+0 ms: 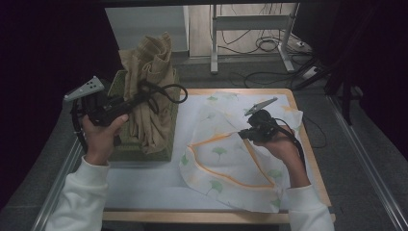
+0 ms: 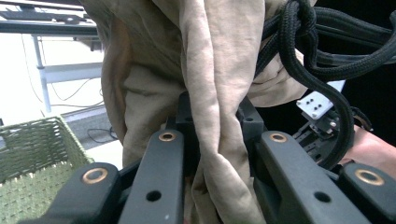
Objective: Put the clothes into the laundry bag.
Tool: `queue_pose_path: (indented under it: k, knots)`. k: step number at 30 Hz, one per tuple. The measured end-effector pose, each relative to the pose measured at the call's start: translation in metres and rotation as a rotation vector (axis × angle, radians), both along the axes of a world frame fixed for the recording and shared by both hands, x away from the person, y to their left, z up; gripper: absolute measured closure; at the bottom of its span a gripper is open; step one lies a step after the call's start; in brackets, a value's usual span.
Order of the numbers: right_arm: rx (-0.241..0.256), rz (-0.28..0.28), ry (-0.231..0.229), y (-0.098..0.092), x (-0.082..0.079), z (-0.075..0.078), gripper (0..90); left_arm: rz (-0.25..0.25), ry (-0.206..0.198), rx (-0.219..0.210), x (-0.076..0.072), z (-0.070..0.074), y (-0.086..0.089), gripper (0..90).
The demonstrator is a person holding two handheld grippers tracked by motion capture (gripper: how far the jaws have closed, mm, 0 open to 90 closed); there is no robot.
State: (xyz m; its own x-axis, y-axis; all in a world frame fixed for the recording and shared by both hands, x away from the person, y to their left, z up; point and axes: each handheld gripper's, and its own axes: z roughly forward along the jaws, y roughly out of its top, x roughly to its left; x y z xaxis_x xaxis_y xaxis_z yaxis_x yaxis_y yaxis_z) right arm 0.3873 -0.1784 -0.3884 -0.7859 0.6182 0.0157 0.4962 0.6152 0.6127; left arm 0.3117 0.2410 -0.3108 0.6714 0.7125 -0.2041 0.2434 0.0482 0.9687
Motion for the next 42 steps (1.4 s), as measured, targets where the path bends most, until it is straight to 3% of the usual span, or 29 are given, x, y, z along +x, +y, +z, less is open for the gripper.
queue_pose_path:
  k: [11, 20, 33, 42]
  knots:
    - [0.000, 0.002, 0.000, 0.000, 0.001, -0.001, 87.6, -0.040, 0.006, -0.008, -0.006, -0.002, -0.009, 76.9]
    - [0.001, 0.001, -0.002, 0.000, 0.001, -0.001, 87.6, -0.043, 0.007, -0.008, -0.008, -0.007, -0.013, 76.9]
    - [0.000, 0.001, 0.001, 0.001, 0.001, -0.001, 87.6, -0.121, 0.018, -0.022, -0.017, -0.010, -0.028, 76.9]
    - [-0.001, 0.003, 0.000, 0.000, 0.001, -0.001, 87.6, -0.159, 0.015, -0.008, -0.024, -0.014, -0.038, 76.9]
